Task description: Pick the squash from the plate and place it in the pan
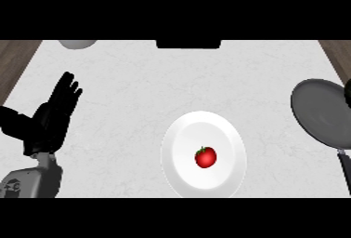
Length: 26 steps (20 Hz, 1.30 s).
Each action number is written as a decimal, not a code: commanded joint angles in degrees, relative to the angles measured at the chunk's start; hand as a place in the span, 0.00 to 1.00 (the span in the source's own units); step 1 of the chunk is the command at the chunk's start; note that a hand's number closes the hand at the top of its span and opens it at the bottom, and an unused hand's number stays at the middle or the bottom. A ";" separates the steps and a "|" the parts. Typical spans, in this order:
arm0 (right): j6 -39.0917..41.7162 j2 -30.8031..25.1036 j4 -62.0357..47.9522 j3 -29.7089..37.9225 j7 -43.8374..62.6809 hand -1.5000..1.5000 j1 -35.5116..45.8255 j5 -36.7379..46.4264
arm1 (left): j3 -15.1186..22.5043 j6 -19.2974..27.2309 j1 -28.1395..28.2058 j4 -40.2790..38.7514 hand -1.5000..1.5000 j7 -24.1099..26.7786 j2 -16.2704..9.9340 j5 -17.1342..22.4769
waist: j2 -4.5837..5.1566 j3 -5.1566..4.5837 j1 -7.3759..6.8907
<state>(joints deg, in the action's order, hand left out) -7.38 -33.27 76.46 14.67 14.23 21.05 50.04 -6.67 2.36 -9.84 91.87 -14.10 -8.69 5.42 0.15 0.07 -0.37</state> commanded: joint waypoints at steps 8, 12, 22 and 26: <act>-10.29 -2.87 -37.85 5.45 -27.28 1.00 10.74 -4.80 | 0.62 -1.23 -0.14 1.53 0.50 -2.37 -0.83 0.03 | 0.38 0.07 -1.41; -17.48 -0.77 -48.20 4.23 -27.65 1.00 13.99 -0.35 | 2.04 -0.26 1.91 -1.31 0.50 3.15 2.02 -1.80 | 0.44 0.04 -1.31; -11.02 -2.16 -62.76 11.12 -30.79 0.00 15.90 -6.95 | 1.39 -1.61 0.79 2.15 0.50 -0.20 0.41 -0.02 | 0.56 0.15 -1.76; -9.47 -4.11 -60.68 16.89 -39.32 0.00 15.65 -13.62 | -0.27 -2.17 1.35 0.11 0.50 0.83 -0.32 0.81 | 0.43 0.15 -1.16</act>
<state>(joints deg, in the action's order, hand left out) -17.99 -36.71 15.96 27.66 -19.23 36.69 40.95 -5.91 1.72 -10.51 92.05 -14.61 -8.20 5.09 0.79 0.26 -1.89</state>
